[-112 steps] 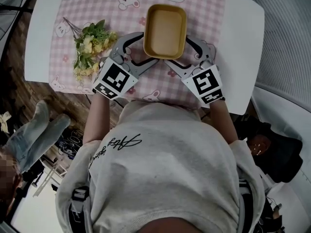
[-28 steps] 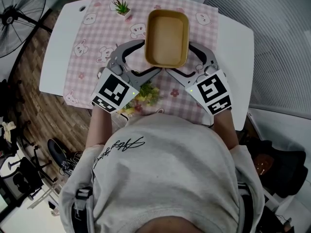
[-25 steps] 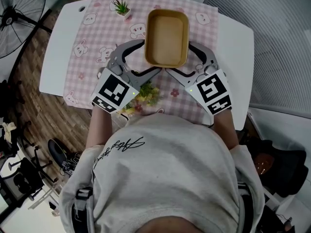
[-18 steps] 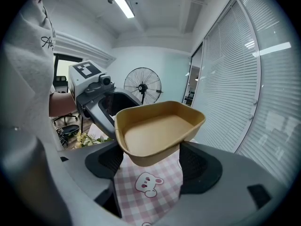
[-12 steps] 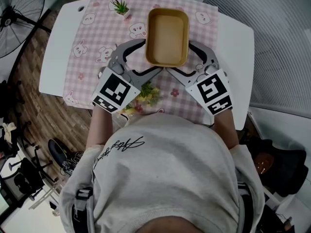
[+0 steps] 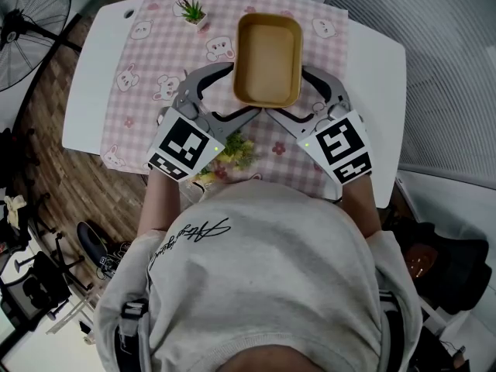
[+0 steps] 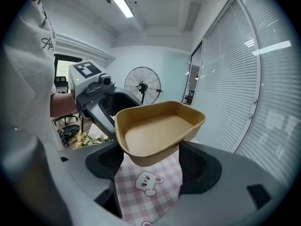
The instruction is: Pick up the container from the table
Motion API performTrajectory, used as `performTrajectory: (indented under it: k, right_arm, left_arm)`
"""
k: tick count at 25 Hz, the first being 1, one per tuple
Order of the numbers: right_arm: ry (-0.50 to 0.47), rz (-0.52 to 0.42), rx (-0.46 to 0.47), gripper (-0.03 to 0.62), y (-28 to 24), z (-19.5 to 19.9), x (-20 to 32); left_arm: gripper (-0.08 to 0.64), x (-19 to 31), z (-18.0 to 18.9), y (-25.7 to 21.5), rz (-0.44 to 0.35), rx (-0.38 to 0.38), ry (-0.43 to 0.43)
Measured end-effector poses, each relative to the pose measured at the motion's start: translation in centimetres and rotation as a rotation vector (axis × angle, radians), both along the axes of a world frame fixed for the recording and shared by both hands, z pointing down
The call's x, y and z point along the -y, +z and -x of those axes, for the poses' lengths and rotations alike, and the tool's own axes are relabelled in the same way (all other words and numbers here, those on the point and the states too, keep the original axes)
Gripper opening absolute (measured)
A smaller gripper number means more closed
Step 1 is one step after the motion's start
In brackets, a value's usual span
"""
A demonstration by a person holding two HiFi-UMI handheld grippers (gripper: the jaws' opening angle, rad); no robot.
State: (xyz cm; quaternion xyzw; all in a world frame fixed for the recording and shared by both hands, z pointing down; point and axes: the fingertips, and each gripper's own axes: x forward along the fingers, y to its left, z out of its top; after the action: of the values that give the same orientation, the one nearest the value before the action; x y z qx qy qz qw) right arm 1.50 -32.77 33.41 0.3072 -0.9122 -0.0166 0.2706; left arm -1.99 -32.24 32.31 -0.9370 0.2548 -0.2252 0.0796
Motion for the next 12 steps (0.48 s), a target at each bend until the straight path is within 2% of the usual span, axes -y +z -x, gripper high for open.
performTrajectory:
  k: [12]
  right_arm:
    - [-0.001,-0.003,-0.004,0.367,0.14,-0.01,0.31]
  left_arm:
    - [0.330,0.32,0.00,0.17,-0.002,0.002,0.001]
